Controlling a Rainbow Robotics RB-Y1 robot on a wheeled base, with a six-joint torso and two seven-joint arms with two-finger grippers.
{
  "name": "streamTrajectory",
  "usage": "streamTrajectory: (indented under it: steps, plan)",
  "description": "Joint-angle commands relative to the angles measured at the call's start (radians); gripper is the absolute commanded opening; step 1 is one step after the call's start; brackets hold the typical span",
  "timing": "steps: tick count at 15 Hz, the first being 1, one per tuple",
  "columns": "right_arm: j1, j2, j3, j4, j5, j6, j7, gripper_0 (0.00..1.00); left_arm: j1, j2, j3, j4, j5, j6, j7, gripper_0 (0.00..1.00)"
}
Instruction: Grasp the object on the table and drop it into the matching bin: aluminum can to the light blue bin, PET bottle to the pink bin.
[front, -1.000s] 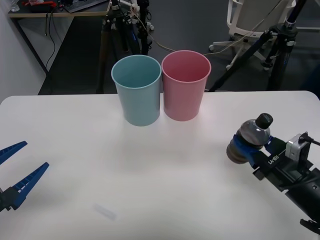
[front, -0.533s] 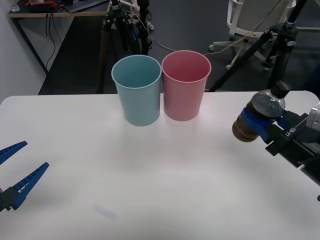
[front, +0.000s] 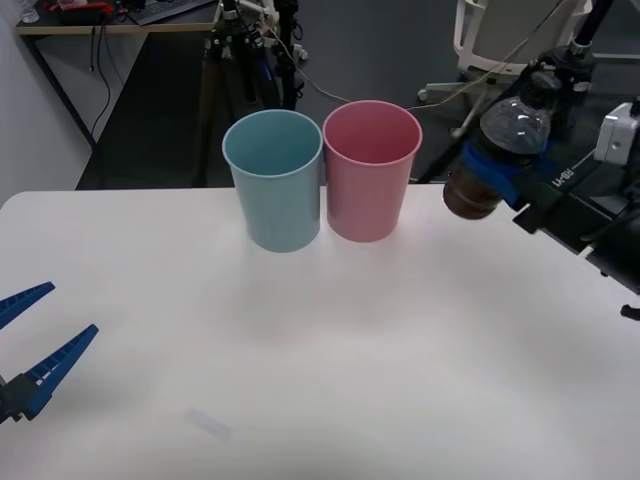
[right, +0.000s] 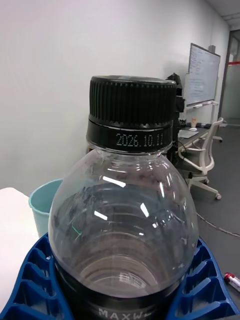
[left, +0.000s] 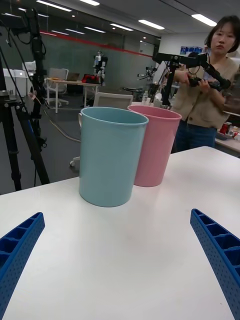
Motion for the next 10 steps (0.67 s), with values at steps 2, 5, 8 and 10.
streamTrajectory:
  steps: [2, 5, 8, 10]
  plan:
    - [-0.175, -0.025, 0.094, 0.090, -0.044, 0.025, -0.015, 0.00, 0.000, 0.000, 0.000, 0.000, 0.000, 0.000, 0.000, 1.00]
    - [-0.362, -0.025, 0.217, 0.221, -0.116, 0.025, -0.028, 0.00, 0.000, 0.000, 0.000, 0.000, 0.000, 0.000, 0.000, 1.00]
    - [-0.548, -0.001, 0.358, 0.337, -0.194, 0.025, -0.028, 0.00, 0.000, 0.000, 0.000, 0.000, 0.000, 0.000, 0.000, 1.00]
    - [-0.612, 0.053, 0.393, 0.408, -0.194, 0.025, -0.028, 0.00, 0.000, 0.000, 0.000, 0.000, 0.000, 0.000, 0.000, 1.00]
